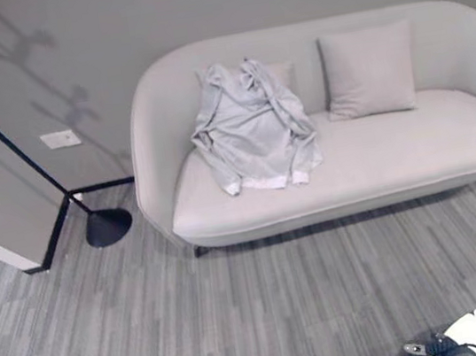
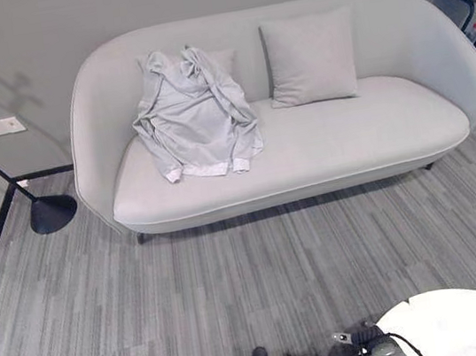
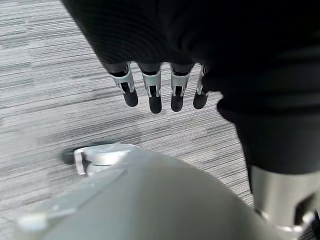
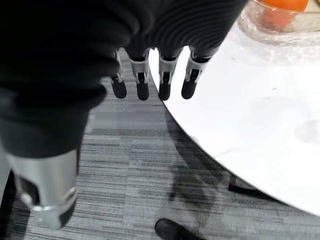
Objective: Hang the clothes on the sofa on the clothes rack.
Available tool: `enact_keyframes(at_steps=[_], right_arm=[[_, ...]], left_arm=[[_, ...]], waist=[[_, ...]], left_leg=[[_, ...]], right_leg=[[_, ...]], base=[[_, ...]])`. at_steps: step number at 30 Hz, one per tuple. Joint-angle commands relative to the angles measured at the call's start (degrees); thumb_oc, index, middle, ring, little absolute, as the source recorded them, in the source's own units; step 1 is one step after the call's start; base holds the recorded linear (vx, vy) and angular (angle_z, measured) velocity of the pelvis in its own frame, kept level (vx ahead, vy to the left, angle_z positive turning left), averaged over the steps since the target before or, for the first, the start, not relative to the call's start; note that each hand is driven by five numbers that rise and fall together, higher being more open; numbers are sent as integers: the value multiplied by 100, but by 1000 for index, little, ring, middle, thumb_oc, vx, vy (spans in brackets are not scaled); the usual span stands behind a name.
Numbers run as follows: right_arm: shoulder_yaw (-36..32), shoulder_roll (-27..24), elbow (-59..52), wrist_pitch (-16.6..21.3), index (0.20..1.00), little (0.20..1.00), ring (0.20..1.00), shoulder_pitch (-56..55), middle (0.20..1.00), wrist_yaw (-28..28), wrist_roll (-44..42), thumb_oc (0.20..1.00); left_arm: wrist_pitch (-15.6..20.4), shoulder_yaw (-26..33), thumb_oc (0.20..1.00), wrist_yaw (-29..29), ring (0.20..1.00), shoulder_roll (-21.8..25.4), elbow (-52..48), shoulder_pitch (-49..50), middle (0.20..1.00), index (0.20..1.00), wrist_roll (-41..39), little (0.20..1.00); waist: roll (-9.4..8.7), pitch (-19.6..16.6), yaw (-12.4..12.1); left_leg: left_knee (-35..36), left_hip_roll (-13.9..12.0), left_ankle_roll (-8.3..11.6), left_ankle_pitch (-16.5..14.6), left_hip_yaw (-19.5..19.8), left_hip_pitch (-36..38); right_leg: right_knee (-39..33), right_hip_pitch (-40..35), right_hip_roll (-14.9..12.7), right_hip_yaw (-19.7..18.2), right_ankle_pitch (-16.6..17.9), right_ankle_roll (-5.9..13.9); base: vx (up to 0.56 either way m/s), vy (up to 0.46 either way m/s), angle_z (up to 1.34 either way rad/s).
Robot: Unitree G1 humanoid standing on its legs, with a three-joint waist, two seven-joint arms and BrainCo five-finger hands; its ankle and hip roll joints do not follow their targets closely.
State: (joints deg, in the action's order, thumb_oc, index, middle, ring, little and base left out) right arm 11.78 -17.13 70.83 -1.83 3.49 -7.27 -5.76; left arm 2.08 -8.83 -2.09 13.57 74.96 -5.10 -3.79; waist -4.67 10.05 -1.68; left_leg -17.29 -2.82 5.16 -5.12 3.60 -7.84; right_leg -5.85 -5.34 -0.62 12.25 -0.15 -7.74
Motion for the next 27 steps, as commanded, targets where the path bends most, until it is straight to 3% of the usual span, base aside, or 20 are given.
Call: enact_keyframes(at_steps=[1,3,4,5,9,11,15,19,20,22,23,24,25,27], right_arm=[[-5,-271,32,89,1000,1000,1000,79,1000,-104,-160,1000],[57,-257,-5,104,1000,1000,1000,69,1000,-110,-120,1000],[57,-256,-5,103,1000,1000,1000,69,1000,-110,-120,1000],[87,-245,-1,105,1000,1000,1000,70,1000,-125,-54,1000],[166,-180,3,49,1000,1000,1000,56,1000,-69,127,1000],[189,-128,33,8,1000,1000,1000,3,1000,-7,233,1000],[160,-86,67,-8,1000,1000,1000,-27,1000,13,239,1000],[156,-51,45,-10,1000,1000,1000,-25,1000,64,309,1000],[156,-50,45,-10,1000,1000,1000,-26,1000,64,309,1000],[113,-74,2,8,1000,1000,1000,31,1000,68,268,1000],[99,-76,-31,14,1000,1000,1000,43,1000,72,258,1000],[99,-75,-31,14,1000,1000,1000,44,1000,73,258,1000],[81,-92,-100,24,1000,1000,1000,45,1000,54,231,1000],[74,-78,-160,33,1000,1000,1000,27,1000,29,197,1000]], left_arm=[[27,-110,1000,-65,1000,138,-71,241,1000,1000,-23,1000],[27,-111,1000,-43,1000,128,-70,307,1000,1000,-18,1000],[27,-111,1000,-43,1000,128,-70,307,1000,1000,-18,1000],[21,-116,1000,-28,1000,101,-23,349,1000,1000,-2,1000],[-24,-37,1000,4,1000,109,103,518,1000,1000,29,1000],[-43,-3,1000,36,1000,127,131,570,1000,1000,55,1000],[-43,39,1000,38,1000,174,132,588,1000,1000,10,1000],[-20,98,1000,42,1000,272,-34,540,1000,1000,-143,1000],[-20,97,1000,42,1000,273,-34,541,1000,1000,-143,1000],[-13,118,1000,30,1000,320,-108,505,1000,1000,-213,1000],[-16,115,1000,27,1000,335,-125,480,1000,1000,-212,1000],[-16,116,1000,27,1000,335,-125,479,1000,1000,-212,1000],[-22,100,1000,14,1000,356,-165,461,1000,1000,-227,1000],[-34,89,1000,16,1000,386,-163,473,1000,1000,-231,1000]], waist=[[299,54,-200],[448,73,-334],[447,79,-335],[509,64,-472],[553,-92,-635],[510,-210,-662],[364,-366,-682],[171,-578,-756],[166,-580,-762],[200,-522,-752],[235,-487,-725],[232,-485,-723],[355,-373,-608],[512,-266,-490]], left_leg=[[962,408,-376,637,-170,-182],[1728,615,-364,1170,-86,-438],[1735,615,-364,1173,-87,-428],[2228,800,-283,1368,-12,-786],[2229,752,-228,1715,5,-816],[2229,738,-255,1870,120,-681],[2228,753,-351,1782,111,-522],[2091,937,-609,1334,91,-307],[2089,939,-610,1331,85,-309],[2036,1027,-768,1143,137,-118],[2011,1066,-825,1077,194,-42],[2007,1070,-825,1075,195,-43],[1986,1076,-941,959,332,188],[2047,1002,-1016,888,440,420]], right_leg=[[85,-68,31,-580,-125,1156],[85,-297,226,-679,-237,1123],[85,-303,225,-680,-238,1123],[85,-569,348,-876,-418,1083],[85,-974,406,-1247,-667,1069],[85,-1071,323,-1330,-748,1096],[85,-1132,87,-1409,-710,1183],[804,-885,-399,-1479,-236,1572],[809,-880,-403,-1485,-240,1574],[1853,-370,-559,-1439,399,1786],[2299,-219,-598,-1423,658,1803],[2312,-215,-602,-1422,650,1804],[3221,147,-673,-1349,1066,1660],[3966,453,-701,-1254,1178,1488]], base=[[294,25,-12],[285,17,-3],[390,23,1],[396,37,-12],[443,104,-82],[403,169,-80],[306,146,-39],[302,190,-13],[163,171,-21],[149,195,-10],[84,128,-1],[119,205,14],[133,204,26],[163,222,31]])
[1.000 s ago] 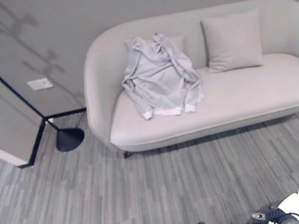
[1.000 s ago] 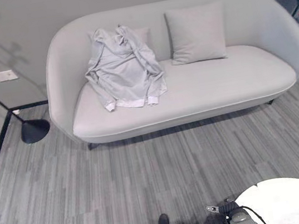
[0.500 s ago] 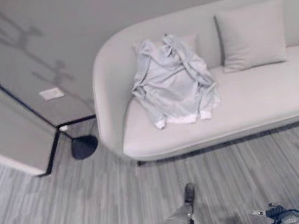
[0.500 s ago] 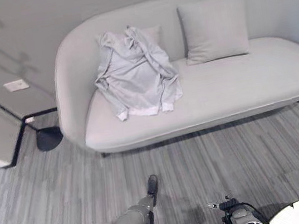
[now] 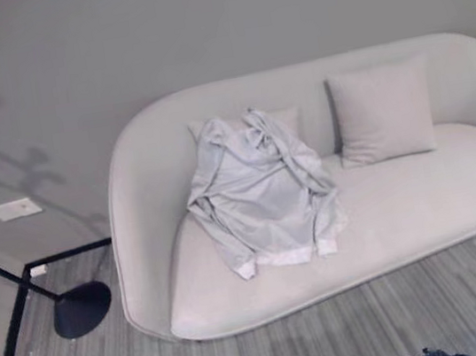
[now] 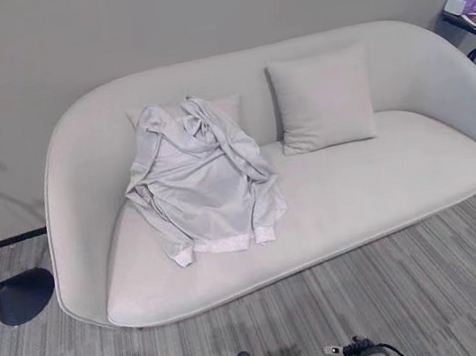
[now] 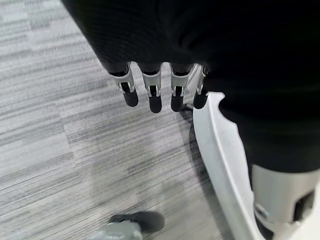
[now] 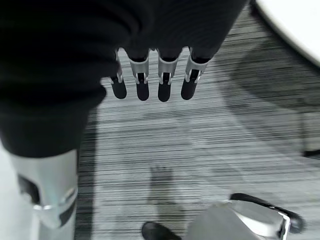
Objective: Hang the clothes on the sofa on the clothes rack.
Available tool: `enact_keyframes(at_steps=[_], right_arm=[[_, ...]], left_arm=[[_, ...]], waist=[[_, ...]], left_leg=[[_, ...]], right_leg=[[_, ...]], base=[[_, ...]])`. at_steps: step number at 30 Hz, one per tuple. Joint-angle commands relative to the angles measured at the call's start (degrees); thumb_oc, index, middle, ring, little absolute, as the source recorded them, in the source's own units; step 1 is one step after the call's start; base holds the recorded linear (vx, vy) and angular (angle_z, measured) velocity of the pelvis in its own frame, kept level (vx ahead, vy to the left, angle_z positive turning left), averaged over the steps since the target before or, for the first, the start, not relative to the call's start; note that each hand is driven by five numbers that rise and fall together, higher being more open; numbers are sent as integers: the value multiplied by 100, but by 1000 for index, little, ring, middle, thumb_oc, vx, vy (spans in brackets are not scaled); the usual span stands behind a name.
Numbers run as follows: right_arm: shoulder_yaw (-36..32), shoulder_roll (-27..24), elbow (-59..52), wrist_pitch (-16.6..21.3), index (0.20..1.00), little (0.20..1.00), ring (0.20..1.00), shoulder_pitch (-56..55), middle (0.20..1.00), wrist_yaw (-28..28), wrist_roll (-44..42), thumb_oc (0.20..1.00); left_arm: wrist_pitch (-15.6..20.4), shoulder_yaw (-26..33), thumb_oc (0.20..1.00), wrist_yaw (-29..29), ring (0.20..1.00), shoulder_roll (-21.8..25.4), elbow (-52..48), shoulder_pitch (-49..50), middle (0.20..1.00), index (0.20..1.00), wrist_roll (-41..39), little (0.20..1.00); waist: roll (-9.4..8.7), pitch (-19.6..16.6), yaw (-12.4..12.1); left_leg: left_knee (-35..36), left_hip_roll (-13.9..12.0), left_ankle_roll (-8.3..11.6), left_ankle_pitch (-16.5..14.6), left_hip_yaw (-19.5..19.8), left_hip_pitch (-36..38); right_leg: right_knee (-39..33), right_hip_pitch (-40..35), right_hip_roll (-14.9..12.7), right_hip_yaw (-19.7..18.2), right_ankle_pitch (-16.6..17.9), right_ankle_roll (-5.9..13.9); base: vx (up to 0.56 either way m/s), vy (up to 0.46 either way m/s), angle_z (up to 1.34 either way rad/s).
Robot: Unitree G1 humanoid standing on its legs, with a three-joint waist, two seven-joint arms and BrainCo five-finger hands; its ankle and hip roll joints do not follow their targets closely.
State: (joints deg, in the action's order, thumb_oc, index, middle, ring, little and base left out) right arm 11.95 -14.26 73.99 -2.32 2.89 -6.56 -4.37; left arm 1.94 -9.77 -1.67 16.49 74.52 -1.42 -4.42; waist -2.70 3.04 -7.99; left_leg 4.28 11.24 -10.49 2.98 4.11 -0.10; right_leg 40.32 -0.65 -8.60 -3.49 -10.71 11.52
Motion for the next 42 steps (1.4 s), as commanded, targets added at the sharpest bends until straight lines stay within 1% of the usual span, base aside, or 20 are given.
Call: enact_keyframes(at_steps=[1,2,4,6,8,9,11,12,13,14,18,22,24,27,28,32,34,35,37,42], right_arm=[[52,-350,-486,90,1000,1000,1000,75,1000,-57,59,1000],[65,-331,-492,93,1000,1000,1000,53,1000,-70,61,1000],[51,-336,-496,102,1000,1000,1000,6,1000,-89,65,1000],[39,-353,-488,96,1000,1000,1000,34,1000,-88,45,1000],[30,-378,-512,81,1000,1000,1000,83,1000,-112,1,1000],[19,-388,-487,60,1000,1000,1000,101,1000,-131,-28,1000],[23,-398,-430,39,1000,1000,1000,97,1000,-130,10,1000],[25,-401,-418,38,1000,1000,1000,44,1000,-127,-1,1000],[24,-391,-411,54,1000,1000,1000,1,1000,-107,13,1000],[43,-398,-391,50,1000,1000,1000,-38,1000,-78,34,1000],[34,-478,-395,109,1000,1000,1000,-55,1000,-89,-68,1000],[24,-545,-377,157,1000,1000,1000,-56,1000,-99,-115,1000],[0,-577,-362,215,1000,1000,1000,-37,1000,-126,-178,1000],[15,-624,-375,221,1000,1000,1000,44,1000,-158,-222,1000],[18,-638,-363,209,1000,1000,1000,67,1000,-162,-229,1000],[-22,-685,-334,189,1000,1000,1000,69,1000,-150,-244,1000],[-58,-736,-309,157,1000,1000,1000,50,1000,-197,-223,1000],[-30,-739,-281,149,1000,1000,1000,115,1000,-172,-185,1000],[-65,-696,-314,163,1000,1000,1000,82,1000,-206,-218,1000],[-73,-613,-412,182,1000,1000,1000,44,1000,-173,-213,1000]], left_arm=[[-37,164,1000,-35,1000,108,-104,109,1000,1000,-135,1000],[-36,165,1000,-32,1000,114,-116,117,1000,1000,-126,1000],[-6,171,1000,-47,1000,115,-108,111,1000,1000,-124,1000],[35,135,1000,-73,1000,120,-77,81,1000,1000,-93,1000],[57,88,1000,-101,1000,109,-77,41,1000,1000,-70,1000],[75,71,1000,-126,1000,89,-65,-1,1000,1000,1,1000],[92,36,1000,-106,1000,43,-8,-59,1000,1000,78,1000],[92,-3,1000,-96,1000,34,15,-74,1000,1000,158,1000],[105,10,1000,-101,1000,22,35,-49,1000,1000,189,1000],[76,23,1000,-92,1000,-17,71,-29,1000,1000,206,1000],[92,-101,1000,-116,1000,-100,61,-7,1000,1000,223,1000],[104,-113,1000,-106,1000,-100,-10,3,1000,1000,144,1000],[121,-46,1000,-80,1000,-65,-121,4,1000,1000,-22,1000],[122,9,1000,-94,1000,-73,-171,-61,1000,1000,-179,1000],[118,18,1000,-122,1000,-73,-167,-69,1000,1000,-178,1000],[139,3,1000,-107,1000,-95,-163,-120,1000,1000,-220,1000],[98,-69,1000,-92,1000,-114,-105,-150,1000,1000,-155,1000],[106,-64,1000,-117,1000,-113,-96,-137,1000,1000,-150,1000],[144,-116,1000,-99,1000,-99,-116,-115,1000,1000,-102,1000],[133,-81,1000,-94,1000,-75,-15,-31,1000,1000,17,1000]], waist=[[439,489,168],[506,507,166],[533,556,203],[474,636,259],[408,740,362],[341,832,479],[286,952,616],[202,918,637],[136,868,632],[84,723,661],[89,449,700],[106,379,664],[39,493,543],[-76,721,440],[-102,743,441],[-99,671,415],[26,637,414],[82,597,411],[179,521,463],[202,375,478]], left_leg=[[-98,-501,550,40,447,-233],[-95,-560,557,-4,477,-138],[-97,-622,638,-160,566,92],[-118,-603,692,-243,642,194],[-85,-545,713,-324,770,329],[-25,-464,727,-397,899,526],[50,-462,785,-491,1086,810],[52,-411,811,-581,1183,878],[68,-415,836,-649,1210,951],[72,-625,923,-769,1215,1064],[72,-1167,1246,-826,1277,1102],[71,-1414,1410,-762,1288,1101],[-876,-1368,1515,-635,1303,732],[-2111,-1061,1379,-370,1242,111],[-2203,-1082,1335,-399,1100,-4],[-1226,-1371,1353,-546,720,-146],[-473,-1386,1428,-93,703,-423],[-123,-1426,1478,-46,711,-321],[10,-1356,1446,49,689,-249],[72,-1252,1418,-86,522,2]], right_leg=[[-304,256,57,428,2078,-494],[-247,439,-74,601,1830,-576],[-994,524,-244,1031,1222,-711],[-1911,579,-138,1074,1107,-614],[-2987,759,52,913,1338,-461],[-3661,1024,197,668,1688,-286],[-4189,1224,416,458,2004,-140],[-4426,1079,398,371,2101,-151],[-4418,984,357,387,2184,-177],[-4434,868,380,421,2221,-201],[-4351,579,577,874,1840,-424],[-4328,413,700,1046,1597,-507],[-4363,94,697,1118,1413,-619],[-4444,-184,596,1148,1370,-698],[-4459,-222,563,1155,1346,-710],[-4527,-341,427,1243,1253,-626],[-4532,-327,503,1253,1181,-601],[-4532,-324,545,1199,1159,-598],[-4532,-333,534,1163,1172,-567],[-4532,-362,393,1016,1194,-529]], base=[[143,151,35],[158,94,33],[191,-25,38],[152,-120,24],[181,-145,14],[242,-132,34],[284,-145,61],[278,-181,83],[350,-323,104],[381,-394,93],[237,-342,80],[125,-211,13],[89,-181,1],[15,-60,19],[45,-21,8],[113,63,19],[78,103,32],[99,133,4],[132,162,26],[121,158,-10]])
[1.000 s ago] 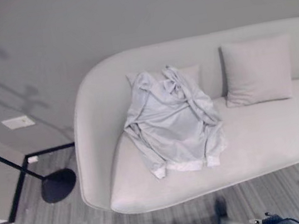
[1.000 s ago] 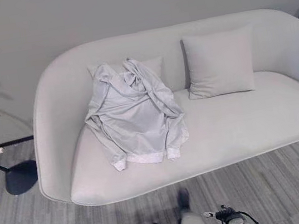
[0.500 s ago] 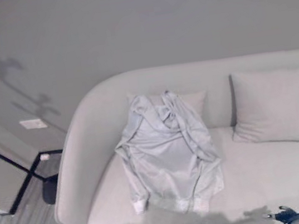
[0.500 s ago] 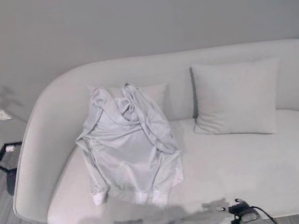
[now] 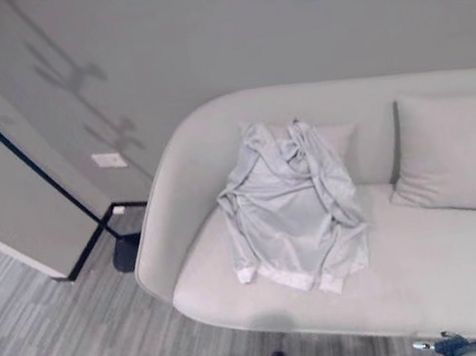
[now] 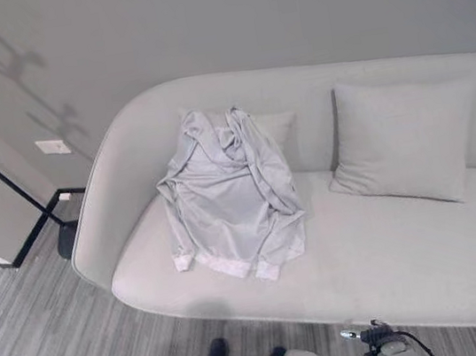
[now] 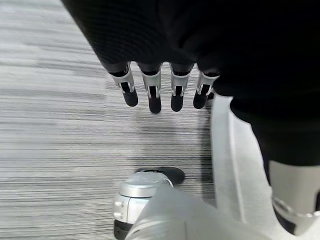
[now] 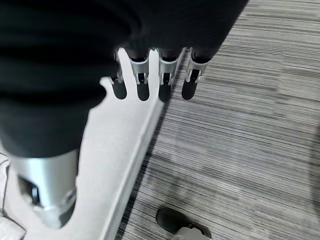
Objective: Hang the clothes on the sofa on the clothes rack.
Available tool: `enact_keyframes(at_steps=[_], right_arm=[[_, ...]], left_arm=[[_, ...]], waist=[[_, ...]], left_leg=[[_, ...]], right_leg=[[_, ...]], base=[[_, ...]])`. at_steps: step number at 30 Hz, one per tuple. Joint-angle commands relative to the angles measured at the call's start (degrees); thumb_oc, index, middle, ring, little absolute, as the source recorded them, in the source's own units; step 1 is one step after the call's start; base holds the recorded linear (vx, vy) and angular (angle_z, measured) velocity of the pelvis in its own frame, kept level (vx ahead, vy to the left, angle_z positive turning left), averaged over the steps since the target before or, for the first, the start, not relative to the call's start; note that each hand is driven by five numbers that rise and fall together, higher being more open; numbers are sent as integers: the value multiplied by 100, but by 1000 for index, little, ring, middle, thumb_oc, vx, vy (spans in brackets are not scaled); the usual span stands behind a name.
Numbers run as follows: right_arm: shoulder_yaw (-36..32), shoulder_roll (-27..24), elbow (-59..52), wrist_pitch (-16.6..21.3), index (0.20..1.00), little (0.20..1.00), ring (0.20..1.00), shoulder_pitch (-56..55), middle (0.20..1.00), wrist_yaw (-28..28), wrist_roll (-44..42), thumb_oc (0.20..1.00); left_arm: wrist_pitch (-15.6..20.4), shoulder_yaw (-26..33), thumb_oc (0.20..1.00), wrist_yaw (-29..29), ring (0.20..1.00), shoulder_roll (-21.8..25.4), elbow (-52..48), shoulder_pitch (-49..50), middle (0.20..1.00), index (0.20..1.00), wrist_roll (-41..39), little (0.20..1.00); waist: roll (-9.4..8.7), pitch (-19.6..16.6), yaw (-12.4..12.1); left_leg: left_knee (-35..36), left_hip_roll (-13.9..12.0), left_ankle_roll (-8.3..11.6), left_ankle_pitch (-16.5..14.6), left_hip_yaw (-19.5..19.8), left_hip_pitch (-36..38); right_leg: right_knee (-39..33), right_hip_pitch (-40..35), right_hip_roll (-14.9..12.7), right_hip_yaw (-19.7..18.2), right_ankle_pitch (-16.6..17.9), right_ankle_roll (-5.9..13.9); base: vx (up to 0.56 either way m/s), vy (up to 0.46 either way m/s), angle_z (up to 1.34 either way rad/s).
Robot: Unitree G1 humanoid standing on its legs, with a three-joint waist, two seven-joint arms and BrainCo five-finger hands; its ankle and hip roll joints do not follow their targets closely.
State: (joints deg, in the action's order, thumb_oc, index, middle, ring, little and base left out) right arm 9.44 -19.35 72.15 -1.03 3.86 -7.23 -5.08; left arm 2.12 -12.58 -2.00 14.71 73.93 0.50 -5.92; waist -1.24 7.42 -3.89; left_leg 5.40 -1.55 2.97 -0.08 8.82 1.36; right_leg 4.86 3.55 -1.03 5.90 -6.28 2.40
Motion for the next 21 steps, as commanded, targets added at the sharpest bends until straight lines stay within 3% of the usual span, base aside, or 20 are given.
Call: enact_keyframes(at_steps=[1,8,21], right_arm=[[163,-68,-288,68,1000,1000,1000,-56,1000,-109,-179,1000],[105,-82,-442,94,1000,1000,1000,-92,1000,-152,-163,1000],[138,-117,-744,135,1000,1000,1000,-197,1000,-209,-82,1000]], left_arm=[[105,247,1000,-79,1000,128,69,-204,1000,1000,186,1000],[124,383,1000,-148,1000,233,8,-156,1000,1000,124,1000],[155,360,1000,-174,1000,211,-94,-115,1000,1000,116,1000]], waist=[[47,-68,53],[20,-71,45],[7,-59,110]], left_leg=[[-40,42,42,164,-20,-74],[-40,81,-37,18,-161,44],[-40,-1,-14,-107,-236,221]], right_leg=[[-986,-791,-407,23,776,421],[-986,-735,-545,-76,836,534],[-986,-779,-573,-91,803,595]], base=[[66,98,-33],[51,75,-30],[27,1,-3]])
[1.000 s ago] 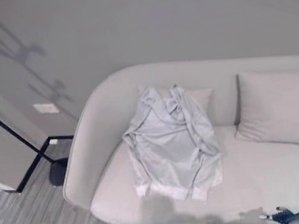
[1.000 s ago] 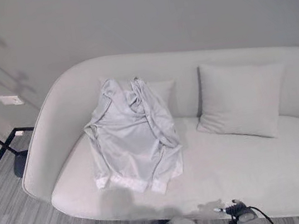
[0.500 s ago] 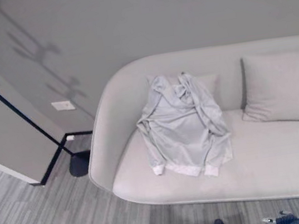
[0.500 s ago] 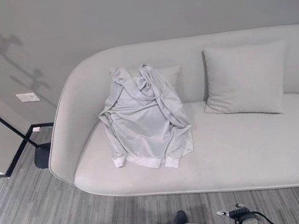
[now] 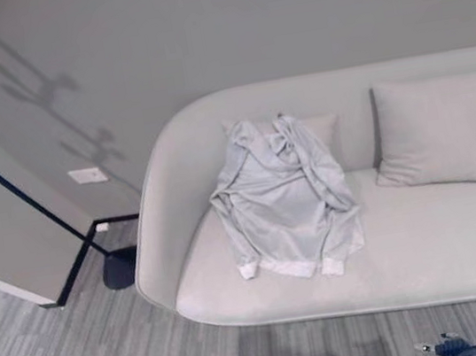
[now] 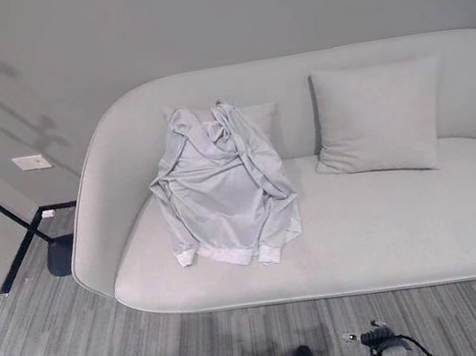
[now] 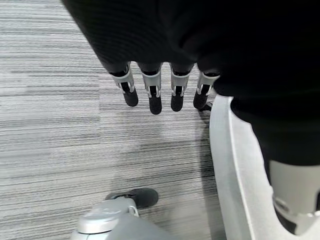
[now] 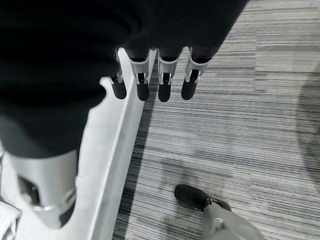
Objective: Hang the clothes on the sofa on the clothes rack.
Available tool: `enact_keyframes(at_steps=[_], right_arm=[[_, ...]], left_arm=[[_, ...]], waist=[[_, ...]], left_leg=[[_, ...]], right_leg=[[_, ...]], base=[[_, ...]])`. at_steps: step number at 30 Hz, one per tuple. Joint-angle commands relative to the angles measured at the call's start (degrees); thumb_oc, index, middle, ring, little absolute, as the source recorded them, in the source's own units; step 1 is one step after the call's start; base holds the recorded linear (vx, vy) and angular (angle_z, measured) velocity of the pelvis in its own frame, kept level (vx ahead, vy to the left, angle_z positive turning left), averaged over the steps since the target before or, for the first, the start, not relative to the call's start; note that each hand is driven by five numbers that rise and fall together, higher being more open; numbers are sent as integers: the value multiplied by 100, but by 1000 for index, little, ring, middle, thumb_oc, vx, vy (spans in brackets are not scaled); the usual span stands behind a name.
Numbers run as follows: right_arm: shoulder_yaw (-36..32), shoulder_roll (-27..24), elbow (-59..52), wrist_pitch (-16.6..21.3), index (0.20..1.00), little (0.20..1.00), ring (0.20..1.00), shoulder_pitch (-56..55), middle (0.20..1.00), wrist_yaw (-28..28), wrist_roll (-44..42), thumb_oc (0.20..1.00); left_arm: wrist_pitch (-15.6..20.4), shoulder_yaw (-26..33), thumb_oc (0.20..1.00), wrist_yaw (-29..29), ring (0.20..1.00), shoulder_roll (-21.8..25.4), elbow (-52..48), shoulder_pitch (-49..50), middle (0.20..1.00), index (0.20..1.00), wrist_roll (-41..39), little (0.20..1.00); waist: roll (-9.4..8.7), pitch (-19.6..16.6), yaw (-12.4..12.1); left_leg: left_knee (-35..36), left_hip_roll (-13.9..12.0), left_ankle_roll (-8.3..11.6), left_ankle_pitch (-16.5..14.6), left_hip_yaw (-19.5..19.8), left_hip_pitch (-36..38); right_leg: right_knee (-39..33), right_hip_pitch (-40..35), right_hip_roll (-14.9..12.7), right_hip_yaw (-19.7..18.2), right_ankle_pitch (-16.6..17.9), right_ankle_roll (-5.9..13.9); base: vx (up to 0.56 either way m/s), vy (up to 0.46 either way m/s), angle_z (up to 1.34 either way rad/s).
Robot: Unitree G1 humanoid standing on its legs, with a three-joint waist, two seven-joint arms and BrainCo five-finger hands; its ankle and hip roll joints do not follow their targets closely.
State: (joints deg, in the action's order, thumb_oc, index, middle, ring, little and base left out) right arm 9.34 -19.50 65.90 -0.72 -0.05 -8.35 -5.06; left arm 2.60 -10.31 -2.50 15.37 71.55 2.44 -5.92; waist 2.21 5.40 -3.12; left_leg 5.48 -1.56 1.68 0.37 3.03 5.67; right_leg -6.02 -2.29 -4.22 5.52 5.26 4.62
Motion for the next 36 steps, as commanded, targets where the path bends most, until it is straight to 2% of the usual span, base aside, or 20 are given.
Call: enact_keyframes(at_steps=[1,6,7,9,10,11,12,14,15,17,19,21,24,28,30,31,32,33,35,36], right_arm=[[156,-105,-138,105,1000,1000,1000,186,1000,-99,-72,1000],[191,-114,-209,113,1000,1000,1000,210,1000,-96,-76,1000],[224,-94,-262,122,1000,1000,1000,205,1000,-76,-61,1000],[334,-128,-236,150,1000,1000,1000,298,1000,-90,-80,1000],[334,-128,-235,150,1000,1000,1000,298,1000,-90,-80,1000],[391,-162,-152,149,1000,1000,1000,399,1000,-128,-90,1000],[383,-177,-89,118,1000,1000,1000,414,1000,-129,-70,1000],[319,-195,-47,100,1000,1000,1000,421,1000,-142,-133,1000],[319,-195,-47,100,1000,1000,1000,420,1000,-142,-133,1000],[352,-168,77,79,1000,1000,1000,429,1000,-117,-41,1000],[334,-144,104,73,1000,1000,1000,437,1000,-124,-29,1000],[334,-60,110,49,1000,1000,1000,434,1000,-119,15,1000],[374,-18,92,33,1000,1000,1000,466,1000,-115,39,1000],[341,26,-63,37,1000,1000,1000,505,1000,-109,8,1000],[331,15,-134,51,1000,1000,1000,517,1000,-125,-5,1000],[327,22,-171,62,1000,1000,1000,514,1000,-155,-9,1000],[327,22,-172,61,1000,1000,1000,513,1000,-156,-8,1000],[337,1,-164,73,1000,1000,1000,531,1000,-172,-13,1000],[346,-18,-172,78,1000,1000,1000,551,1000,-180,-9,1000],[363,-34,-147,90,1000,1000,1000,585,1000,-219,-33,1000]], left_arm=[[103,126,1000,-127,1000,139,141,-307,1000,1000,121,1000],[100,84,1000,-134,1000,136,105,-330,1000,1000,137,1000],[99,88,1000,-125,1000,171,81,-319,1000,1000,147,1000],[111,58,1000,-116,1000,206,-101,-416,1000,1000,8,1000],[111,58,1000,-116,1000,206,-101,-416,1000,1000,8,1000],[114,32,1000,-165,1000,185,-98,-515,1000,1000,-93,1000],[125,45,1000,-165,1000,155,-81,-553,1000,1000,-179,1000],[115,5,1000,-158,1000,91,-10,-550,1000,1000,-147,1000],[115,4,1000,-159,1000,91,-9,-549,1000,1000,-147,1000],[107,-11,1000,-133,1000,47,156,-523,1000,1000,-90,1000],[97,-1,1000,-143,1000,32,185,-515,1000,1000,-75,1000],[107,-5,1000,-155,1000,71,170,-509,1000,1000,24,1000],[103,10,1000,-161,1000,108,160,-517,1000,1000,20,1000],[98,68,1000,-183,1000,223,43,-510,1000,1000,-17,1000],[98,69,1000,-191,1000,258,-2,-505,1000,1000,-18,1000],[95,65,1000,-210,1000,287,-21,-481,1000,1000,12,1000],[95,65,1000,-210,1000,286,-21,-481,1000,1000,12,1000],[117,85,1000,-236,1000,313,-23,-492,1000,1000,-15,1000],[120,91,1000,-232,1000,320,-23,-496,1000,1000,-18,1000],[127,54,1000,-240,1000,330,18,-539,1000,1000,25,1000]], waist=[[-339,148,38],[-329,230,53],[-338,293,51],[-459,675,-6],[-459,671,-3],[-512,828,-55],[-500,821,-30],[-413,723,-108],[-417,726,-113],[-294,576,-154],[-280,517,-125],[-355,461,-113],[-385,463,-145],[-367,523,-183],[-317,622,-157],[-274,694,-153],[-273,698,-154],[-300,712,-161],[-309,728,-150],[-374,743,-123]], left_leg=[[-48,-4,119,-159,342,-201],[-48,-60,148,-179,326,-175],[-48,-164,192,-137,317,-150],[-1409,-74,301,-231,486,-1094],[-1415,-73,301,-234,488,-1102],[-1869,90,342,-175,853,-1499],[-1757,78,330,-126,939,-1681],[-777,-24,264,269,910,-1870],[-756,-24,263,277,903,-1853],[-53,-17,308,576,1046,-1789],[-54,-5,304,645,992,-1735],[-134,109,188,544,741,-1626],[-129,148,132,503,650,-1587],[-161,347,-136,304,494,-1356],[-187,363,-203,249,478,-1244],[-171,355,-235,182,463,-1092],[-170,353,-234,181,463,-1086],[-111,362,-220,128,431,-976],[-97,362,-209,110,432,-962],[-94,406,-193,71,399,-966]], right_leg=[[102,-196,-254,-45,-357,374],[102,-192,-235,-57,-363,366],[102,-194,-186,-97,-382,321],[188,-74,-182,-133,-394,171],[188,-70,-182,-130,-394,171],[191,-48,-190,-114,-435,126],[150,-86,-204,-72,-475,157],[102,-166,-136,-133,-596,208],[102,-171,-140,-138,-600,208],[102,-189,-66,-339,-747,244],[102,-166,-128,-351,-721,288],[116,-104,-411,-444,-622,438],[229,-14,-484,-491,-584,469],[1094,330,-788,-589,-398,577],[1584,564,-790,-591,-285,524],[1781,727,-814,-454,-158,461],[1782,723,-813,-454,-159,460],[1307,834,-738,-128,-120,440],[1030,837,-682,19,-76,465],[385,874,-541,168,23,534]], base=[[23,-40,-6],[6,-49,-4],[-108,-160,-8],[-191,-156,-2],[-120,-92,8],[8,-16,19],[83,24,21],[224,164,19],[192,188,4],[200,261,-21],[170,266,-55],[209,373,-39],[87,194,-40],[102,258,-26],[41,183,-11],[45,118,-13],[85,48,-19],[61,-55,-20],[64,-78,-18],[52,-88,-31]])
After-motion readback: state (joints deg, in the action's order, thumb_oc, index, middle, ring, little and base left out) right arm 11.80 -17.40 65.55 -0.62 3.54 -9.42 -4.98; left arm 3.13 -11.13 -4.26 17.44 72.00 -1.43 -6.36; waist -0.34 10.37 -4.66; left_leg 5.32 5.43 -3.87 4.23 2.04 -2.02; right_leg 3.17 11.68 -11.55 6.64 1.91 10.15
